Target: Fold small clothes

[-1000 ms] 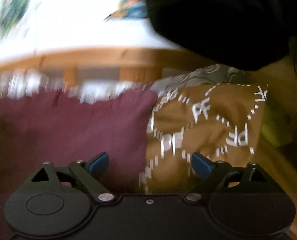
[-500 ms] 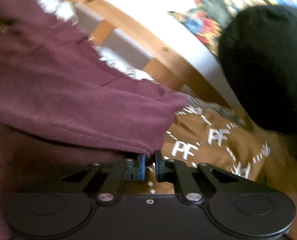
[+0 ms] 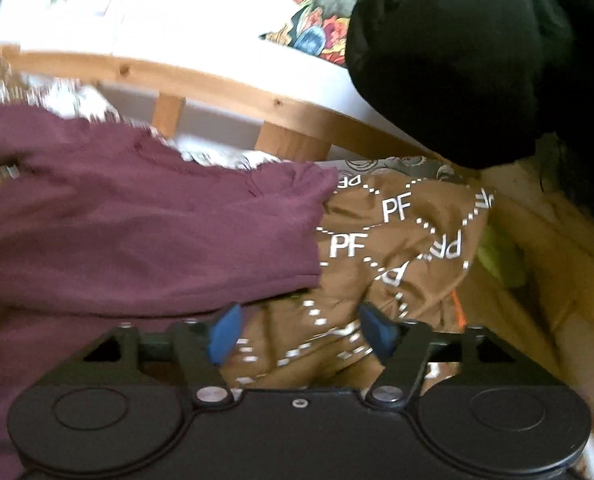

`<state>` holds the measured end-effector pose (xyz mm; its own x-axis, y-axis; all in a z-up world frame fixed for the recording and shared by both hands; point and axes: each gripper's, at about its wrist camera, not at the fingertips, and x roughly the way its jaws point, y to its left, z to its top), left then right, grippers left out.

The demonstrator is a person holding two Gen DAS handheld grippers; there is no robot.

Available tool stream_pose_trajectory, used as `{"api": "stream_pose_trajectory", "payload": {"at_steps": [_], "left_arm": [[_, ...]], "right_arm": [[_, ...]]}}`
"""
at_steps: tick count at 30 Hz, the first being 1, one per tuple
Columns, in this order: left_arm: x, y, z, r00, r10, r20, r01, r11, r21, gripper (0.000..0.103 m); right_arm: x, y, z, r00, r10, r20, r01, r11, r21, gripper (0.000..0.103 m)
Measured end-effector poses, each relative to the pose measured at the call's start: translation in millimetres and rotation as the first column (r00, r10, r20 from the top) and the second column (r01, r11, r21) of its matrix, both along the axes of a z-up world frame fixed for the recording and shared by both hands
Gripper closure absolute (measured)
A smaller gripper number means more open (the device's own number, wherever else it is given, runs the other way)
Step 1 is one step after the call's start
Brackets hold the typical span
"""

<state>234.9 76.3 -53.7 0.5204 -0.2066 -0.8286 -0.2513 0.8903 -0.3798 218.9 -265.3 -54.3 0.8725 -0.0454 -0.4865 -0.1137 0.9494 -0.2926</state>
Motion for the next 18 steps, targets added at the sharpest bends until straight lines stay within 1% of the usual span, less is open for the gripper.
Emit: {"api": "stream_pose_trajectory", "payload": {"at_steps": [1, 3, 5, 7, 9, 12, 13, 16, 18], "left_arm": [[-2, 2, 4, 1.000, 0.010, 0.009, -0.010, 1.000, 0.011, 0.004], [-7, 7, 13, 0.999, 0.042, 0.031, -0.044, 0.998, 0.047, 0.002], [-12, 18, 23, 0.994, 0.088, 0.063, -0.093, 0.992, 0.086, 0.001], [-19, 34, 31, 0.982, 0.155, 0.103, -0.168, 0.976, 0.135, 0.001], [-26, 51, 37, 0.963, 0.232, 0.136, -0.253, 0.953, 0.167, 0.001], [-39, 78, 45, 0.912, 0.346, 0.219, -0.388, 0.902, 0.190, 0.001], [-44, 89, 48, 0.888, 0.385, 0.250, -0.437, 0.877, 0.199, 0.001], [-51, 121, 51, 0.828, 0.474, 0.300, -0.541, 0.816, 0.205, 0.001], [-54, 138, 52, 0.793, 0.514, 0.326, -0.588, 0.785, 0.193, 0.001]], "right_arm": [[-5, 2, 4, 1.000, 0.001, -0.004, -0.001, 0.999, 0.039, 0.021], [-16, 8, 8, 1.000, -0.001, -0.017, 0.003, 0.993, 0.117, 0.009], [-24, 13, 13, 1.000, -0.005, -0.023, 0.010, 0.980, 0.199, 0.001], [-30, 16, 14, 1.000, 0.011, -0.011, -0.007, 0.957, 0.289, 0.001], [-33, 20, 13, 0.999, 0.050, -0.005, -0.046, 0.943, 0.330, 0.001], [-39, 25, 8, 0.995, 0.096, 0.001, -0.090, 0.934, 0.345, 0.001], [-41, 26, 5, 0.994, 0.112, 0.002, -0.105, 0.931, 0.349, 0.001], [-41, 28, -1, 0.991, 0.136, -0.011, -0.122, 0.923, 0.366, 0.001], [-38, 29, -5, 0.990, 0.141, -0.028, -0.119, 0.914, 0.389, 0.001]]}}
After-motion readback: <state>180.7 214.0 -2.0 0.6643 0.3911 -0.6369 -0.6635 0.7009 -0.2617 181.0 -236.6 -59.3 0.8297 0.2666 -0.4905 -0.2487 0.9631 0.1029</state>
